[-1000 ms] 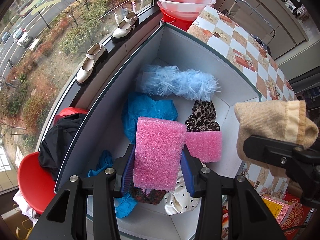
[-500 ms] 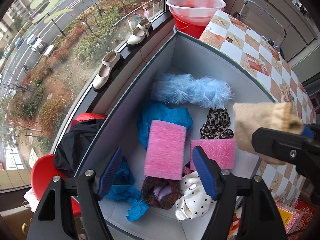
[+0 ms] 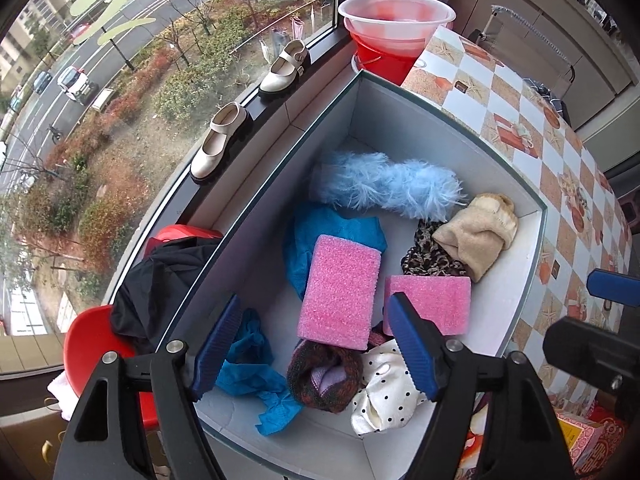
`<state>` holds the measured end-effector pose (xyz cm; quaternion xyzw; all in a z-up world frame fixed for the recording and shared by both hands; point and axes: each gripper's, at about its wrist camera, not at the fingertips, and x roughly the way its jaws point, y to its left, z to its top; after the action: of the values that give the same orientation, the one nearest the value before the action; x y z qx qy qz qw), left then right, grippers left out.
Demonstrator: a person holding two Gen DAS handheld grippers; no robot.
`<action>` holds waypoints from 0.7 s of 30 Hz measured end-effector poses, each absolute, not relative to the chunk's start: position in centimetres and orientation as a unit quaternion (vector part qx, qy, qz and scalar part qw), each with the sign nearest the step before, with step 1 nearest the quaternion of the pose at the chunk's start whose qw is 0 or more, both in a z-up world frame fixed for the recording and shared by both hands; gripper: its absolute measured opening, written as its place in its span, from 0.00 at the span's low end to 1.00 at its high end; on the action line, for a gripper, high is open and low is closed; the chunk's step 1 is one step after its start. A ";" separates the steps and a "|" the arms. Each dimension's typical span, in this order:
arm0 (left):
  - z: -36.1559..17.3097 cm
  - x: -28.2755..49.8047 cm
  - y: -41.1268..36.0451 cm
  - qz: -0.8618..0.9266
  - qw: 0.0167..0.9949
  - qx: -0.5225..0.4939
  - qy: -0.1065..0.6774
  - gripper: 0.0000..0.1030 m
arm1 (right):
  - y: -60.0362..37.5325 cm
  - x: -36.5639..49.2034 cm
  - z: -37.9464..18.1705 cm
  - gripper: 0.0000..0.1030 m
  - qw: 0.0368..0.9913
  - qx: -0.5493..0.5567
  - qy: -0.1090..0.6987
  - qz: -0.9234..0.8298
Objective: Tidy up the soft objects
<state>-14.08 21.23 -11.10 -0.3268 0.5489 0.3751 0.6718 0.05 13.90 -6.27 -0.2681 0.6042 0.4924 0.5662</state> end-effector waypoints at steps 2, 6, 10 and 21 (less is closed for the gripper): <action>-10.9 -14.1 21.0 0.377 0.672 -0.325 0.548 0.76 | 13.6 -0.4 -6.2 1.00 0.565 -0.274 0.602 0.492; -10.7 -14.1 20.8 0.375 0.671 -0.325 0.550 0.76 | 13.1 -1.3 -6.1 1.00 0.567 -0.292 0.593 0.491; -10.4 -14.4 20.4 0.375 0.671 -0.321 0.553 0.76 | 12.6 -1.9 -5.8 1.00 0.575 -0.309 0.580 0.487; -9.7 -15.0 18.7 0.368 0.673 -0.310 0.562 0.76 | 11.3 -2.2 -5.0 1.00 0.581 -0.299 0.581 0.485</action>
<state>-15.01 18.68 -9.67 -0.3102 0.5616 0.3684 0.6728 -2.23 11.28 -5.01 -0.2995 0.5809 0.4854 0.5806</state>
